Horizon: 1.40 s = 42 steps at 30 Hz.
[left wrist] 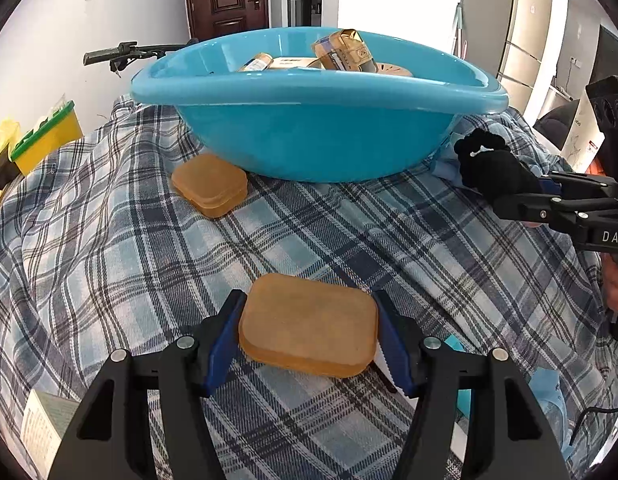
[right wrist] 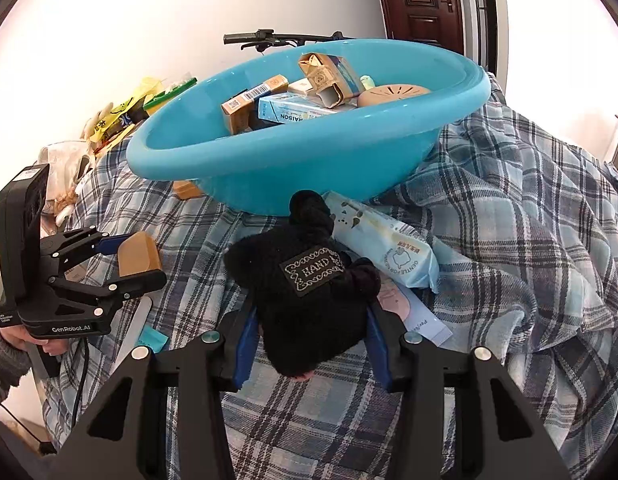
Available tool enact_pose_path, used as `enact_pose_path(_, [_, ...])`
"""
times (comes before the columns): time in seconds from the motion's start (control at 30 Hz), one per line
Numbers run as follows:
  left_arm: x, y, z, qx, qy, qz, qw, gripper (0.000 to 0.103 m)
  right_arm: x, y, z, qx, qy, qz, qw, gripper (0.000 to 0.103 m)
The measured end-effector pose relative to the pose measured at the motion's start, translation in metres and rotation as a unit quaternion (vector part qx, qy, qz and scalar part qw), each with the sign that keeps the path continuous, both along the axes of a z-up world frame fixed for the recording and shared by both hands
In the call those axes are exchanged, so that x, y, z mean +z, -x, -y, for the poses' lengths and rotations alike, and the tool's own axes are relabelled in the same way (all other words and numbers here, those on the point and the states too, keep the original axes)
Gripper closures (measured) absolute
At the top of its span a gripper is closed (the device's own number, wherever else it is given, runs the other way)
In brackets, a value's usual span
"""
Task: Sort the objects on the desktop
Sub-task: 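Lift the orange soap box with the left tool while the right tool lifts the black glove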
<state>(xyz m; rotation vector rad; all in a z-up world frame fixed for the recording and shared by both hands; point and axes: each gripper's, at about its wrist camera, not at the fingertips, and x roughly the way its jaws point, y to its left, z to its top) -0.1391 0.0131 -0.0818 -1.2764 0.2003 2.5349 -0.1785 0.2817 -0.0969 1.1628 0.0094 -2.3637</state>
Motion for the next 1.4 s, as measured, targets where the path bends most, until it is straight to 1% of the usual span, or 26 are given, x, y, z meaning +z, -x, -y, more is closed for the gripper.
enact_pose_path(0.1, [-0.001,-0.004,-0.003,-0.011,0.012,-0.007,0.9998,0.036,0.000,0.000,0.000,0.001,-0.001,0.000,1.000,0.057])
enact_pose_path(0.13, [-0.001,-0.004,-0.003,-0.020,0.010,-0.006,0.9997,0.031,0.001,-0.001,0.000,0.001,-0.001,-0.001,1.000,0.057])
enact_pose_path(0.17, [-0.002,-0.003,-0.001,-0.028,0.002,0.000,0.9996,0.023,0.001,-0.001,0.000,0.001,-0.001,-0.001,1.000,0.057])
enact_pose_path(0.23, [-0.002,-0.002,0.001,-0.038,-0.015,0.002,0.9992,0.019,0.001,-0.001,0.001,0.001,0.000,-0.001,1.000,0.057])
enact_pose_path(0.33, [-0.002,-0.002,0.002,-0.045,-0.018,0.004,0.9988,0.019,0.002,-0.001,-0.001,-0.001,0.001,-0.001,1.000,0.057])
enact_pose_path(0.5, [-0.001,0.001,0.007,-0.054,-0.041,0.001,0.9977,0.019,0.003,-0.001,-0.002,-0.002,0.002,-0.001,1.000,0.057])
enact_pose_path(0.53, [-0.002,0.002,0.008,-0.054,-0.045,0.003,0.9975,0.019,0.003,-0.001,-0.002,-0.002,0.002,-0.001,1.000,0.057])
enact_pose_path(0.57, [-0.001,0.002,0.008,-0.053,-0.047,0.003,0.9975,0.025,0.003,-0.001,-0.002,-0.002,0.002,-0.001,1.000,0.057])
enact_pose_path(0.6, [-0.001,0.002,0.008,-0.047,-0.042,-0.001,0.9980,0.033,0.003,-0.001,-0.002,-0.002,0.002,-0.001,1.000,0.057])
enact_pose_path(0.63, [0.000,0.002,0.009,-0.040,-0.034,-0.006,0.9986,0.038,0.003,-0.001,-0.002,-0.002,0.002,-0.001,1.000,0.057])
enact_pose_path(0.7, [0.001,0.000,0.011,-0.042,-0.042,-0.004,0.9982,0.038,0.002,-0.001,-0.002,-0.003,0.002,0.000,1.000,0.057])
enact_pose_path(0.83, [0.003,-0.004,0.011,-0.028,-0.037,-0.008,0.9989,0.038,0.002,-0.001,-0.004,-0.005,0.003,0.000,1.000,0.057])
enact_pose_path(0.97, [0.011,-0.009,0.009,0.008,-0.027,-0.009,0.9996,0.038,0.003,0.000,-0.005,-0.008,0.004,-0.001,1.000,0.057])
enact_pose_path(1.07, [0.017,-0.011,0.010,0.041,-0.041,-0.008,0.9983,0.038,0.005,-0.002,-0.004,-0.013,0.001,-0.004,1.000,0.057])
enact_pose_path(1.27, [0.025,-0.021,0.007,0.064,-0.041,-0.028,0.9967,0.038,0.015,-0.015,-0.001,-0.030,-0.016,-0.020,0.999,0.057])
enact_pose_path(1.4, [0.033,-0.027,0.009,0.089,-0.070,-0.048,0.9924,0.038,0.017,-0.027,0.001,-0.041,-0.005,-0.020,0.999,0.057])
